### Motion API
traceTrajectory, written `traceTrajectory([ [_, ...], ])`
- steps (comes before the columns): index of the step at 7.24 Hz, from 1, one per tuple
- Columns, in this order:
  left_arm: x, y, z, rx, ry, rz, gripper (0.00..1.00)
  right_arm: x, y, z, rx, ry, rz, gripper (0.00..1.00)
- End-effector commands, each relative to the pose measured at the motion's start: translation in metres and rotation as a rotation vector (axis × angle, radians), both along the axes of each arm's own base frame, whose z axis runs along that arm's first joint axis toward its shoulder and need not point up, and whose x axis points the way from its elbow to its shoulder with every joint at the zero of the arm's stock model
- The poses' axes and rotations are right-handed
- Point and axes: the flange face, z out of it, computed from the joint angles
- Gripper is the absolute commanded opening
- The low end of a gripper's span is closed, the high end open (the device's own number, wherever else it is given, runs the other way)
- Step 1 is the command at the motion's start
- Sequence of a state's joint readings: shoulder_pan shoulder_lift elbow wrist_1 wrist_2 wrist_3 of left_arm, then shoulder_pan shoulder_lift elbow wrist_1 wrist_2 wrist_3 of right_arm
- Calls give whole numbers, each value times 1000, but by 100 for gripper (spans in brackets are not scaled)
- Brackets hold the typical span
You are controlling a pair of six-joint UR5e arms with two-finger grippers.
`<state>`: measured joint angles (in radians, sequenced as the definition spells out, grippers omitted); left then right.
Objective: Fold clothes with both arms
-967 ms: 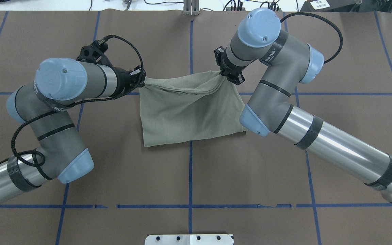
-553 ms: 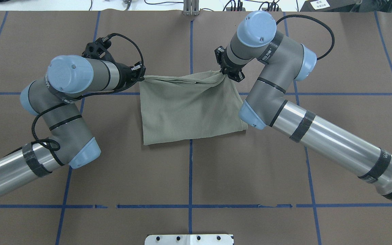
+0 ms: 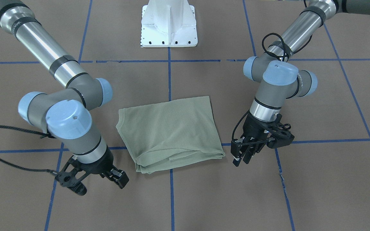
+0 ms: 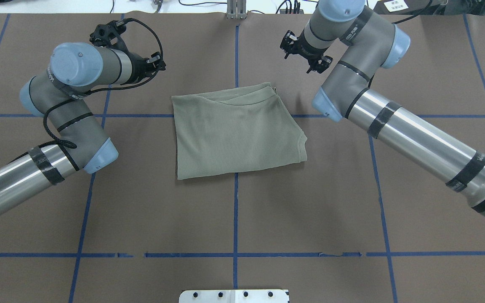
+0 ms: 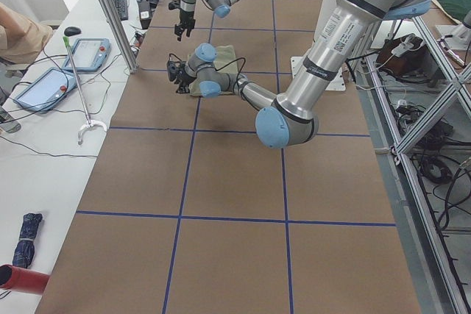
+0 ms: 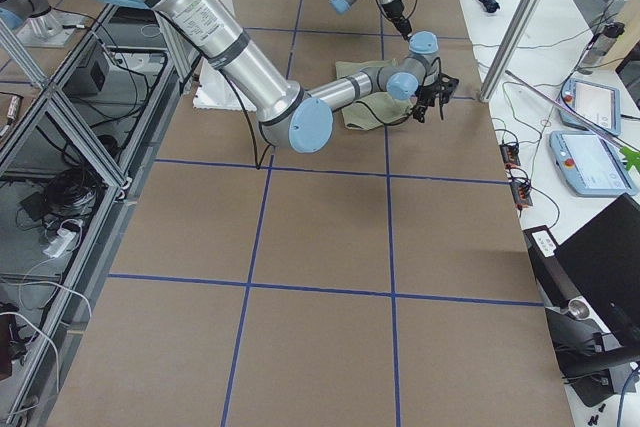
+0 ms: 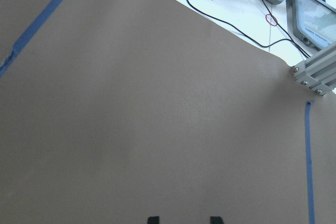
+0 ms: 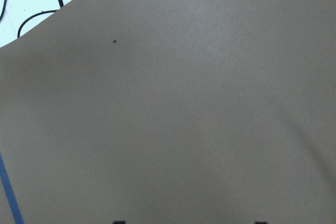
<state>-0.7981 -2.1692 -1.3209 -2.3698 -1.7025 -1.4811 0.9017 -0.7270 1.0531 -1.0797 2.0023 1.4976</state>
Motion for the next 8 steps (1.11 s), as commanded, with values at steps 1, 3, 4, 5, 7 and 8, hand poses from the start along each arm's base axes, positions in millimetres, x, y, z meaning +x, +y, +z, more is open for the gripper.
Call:
traceTrajectory([
  [1,-42,-10,13,40,-15,136,50,75,-19,44,25,-4,-89,100],
  [3,-125,-5,54,215,-151,266,50,167,-2,126,142,65,-210,100],
  [4,-169,-4,86,289,-231,326,50,223,-10,142,160,96,-271,100],
  [5,-218,-9,112,346,-288,380,50,271,-4,158,189,147,-337,100],
  [7,-317,-16,144,414,-359,489,50,370,24,190,222,220,-430,100],
  [8,-358,-23,152,431,-427,531,50,402,37,193,239,240,-480,100],
])
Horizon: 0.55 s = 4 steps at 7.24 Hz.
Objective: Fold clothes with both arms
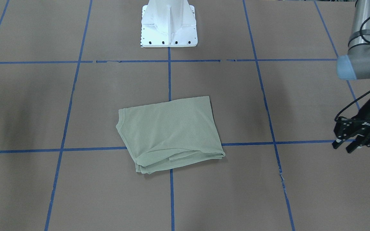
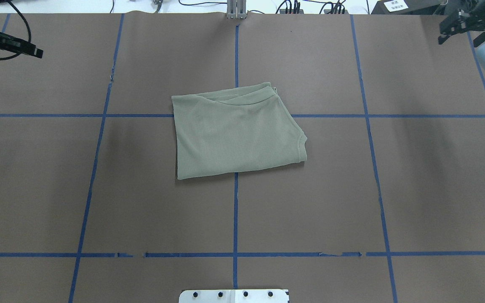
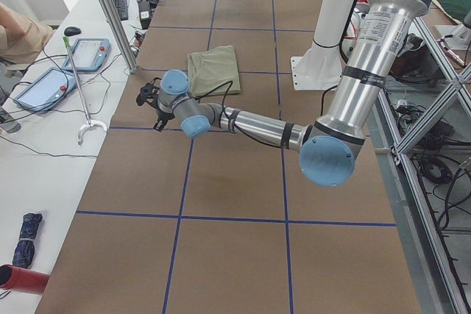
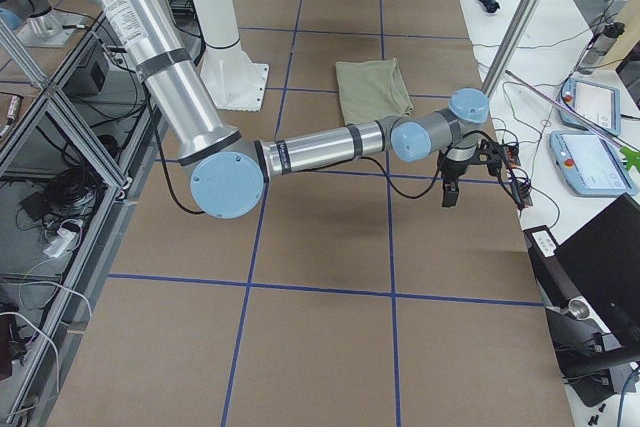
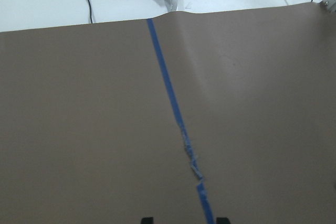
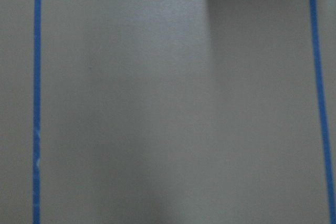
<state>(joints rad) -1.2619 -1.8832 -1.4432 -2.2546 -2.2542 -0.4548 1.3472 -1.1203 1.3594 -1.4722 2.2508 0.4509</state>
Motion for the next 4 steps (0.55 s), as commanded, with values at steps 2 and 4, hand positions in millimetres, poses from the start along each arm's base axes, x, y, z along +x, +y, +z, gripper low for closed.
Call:
traceTrajectory([
  [2,-103,-7,32,-56,-162,94,54,77,62,30,7,48,-103,100],
  [4,-157,20,41,-156,-144,108,57,86,102,45,-9,-2,-102,100],
])
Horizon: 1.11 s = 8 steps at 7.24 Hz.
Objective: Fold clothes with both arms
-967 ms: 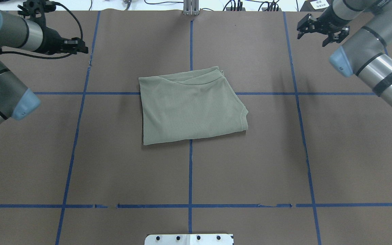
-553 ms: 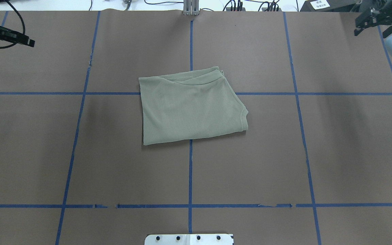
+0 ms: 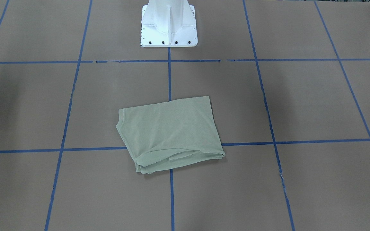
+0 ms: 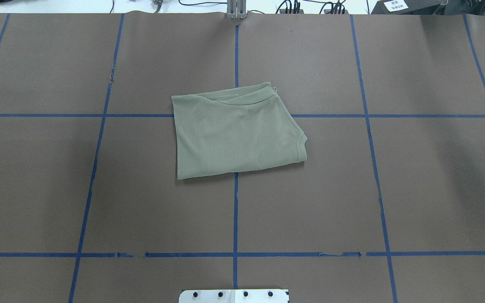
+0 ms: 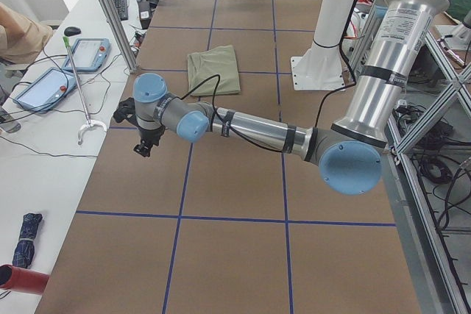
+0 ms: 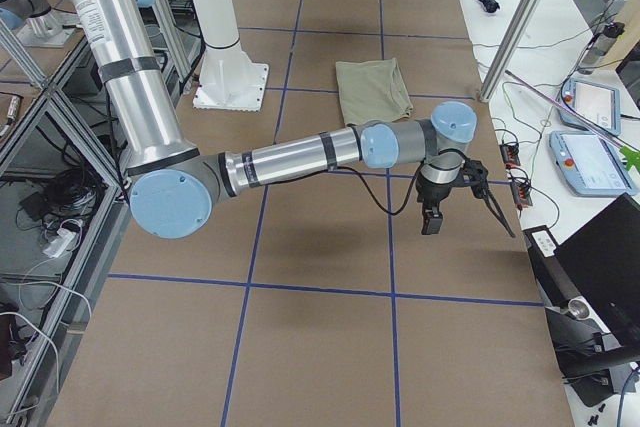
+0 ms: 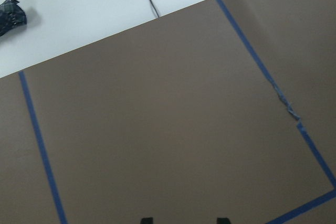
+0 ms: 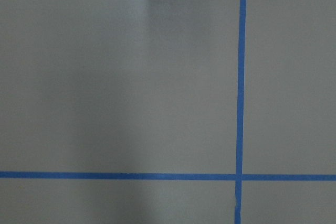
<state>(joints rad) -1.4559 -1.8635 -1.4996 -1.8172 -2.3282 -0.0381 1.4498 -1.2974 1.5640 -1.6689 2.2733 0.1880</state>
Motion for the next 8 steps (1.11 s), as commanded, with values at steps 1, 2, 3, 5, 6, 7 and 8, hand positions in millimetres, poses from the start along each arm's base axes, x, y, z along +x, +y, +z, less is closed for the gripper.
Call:
traceTrajectory([
  [1,-39,54,12,-63,23,23,60,9,30,13,-20,-39,-1,100],
  [2,-39,65,2,-43,27,24,65,9,30,13,-21,-38,0,100],
  [3,-41,71,-22,1,29,21,70,9,32,15,-27,-46,-1,100],
  [5,-42,93,-22,21,28,23,100,12,45,18,-30,-50,3,100],
  [6,-42,92,-24,24,25,19,100,13,52,23,-36,-48,3,100],
  [7,-43,91,-18,10,22,15,100,19,57,23,-32,-46,13,100],
  [8,-44,96,3,-33,21,12,100,28,77,33,-39,-30,26,100],
])
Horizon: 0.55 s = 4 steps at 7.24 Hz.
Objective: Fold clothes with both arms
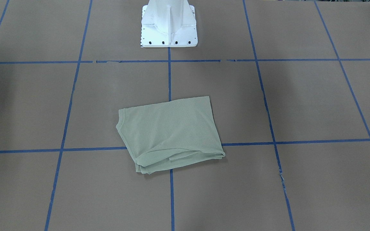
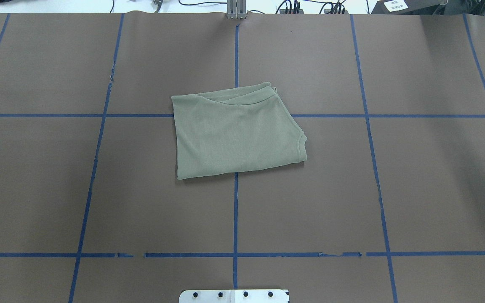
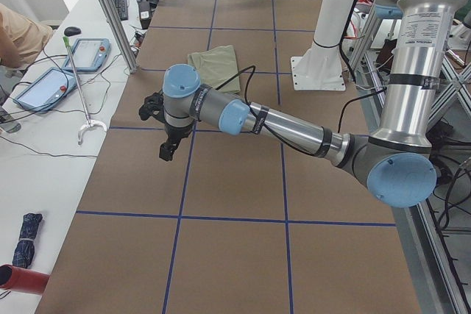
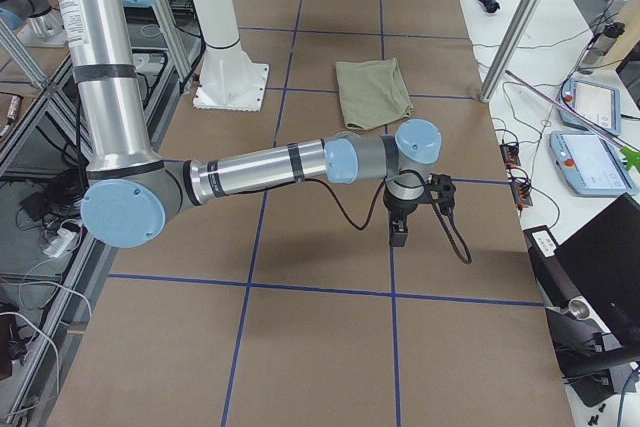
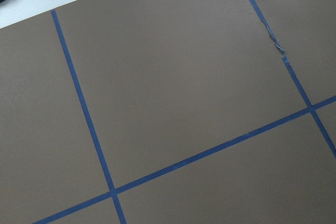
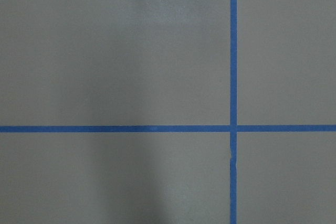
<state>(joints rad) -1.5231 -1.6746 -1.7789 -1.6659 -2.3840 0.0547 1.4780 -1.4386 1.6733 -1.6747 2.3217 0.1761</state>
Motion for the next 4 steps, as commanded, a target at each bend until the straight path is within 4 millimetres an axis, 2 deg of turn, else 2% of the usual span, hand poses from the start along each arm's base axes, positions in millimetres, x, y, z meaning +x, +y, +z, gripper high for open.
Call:
traceTrajectory([
  [1,-4,27,52,-100,-7,-7,100,14,32,15,-18,16,21,100],
  [2,-4,29,62,-121,-8,-8,100,16,38,24,-31,40,25,100],
  [4,-7,34,96,-180,-12,-8,100,19,38,29,-30,75,26,100],
])
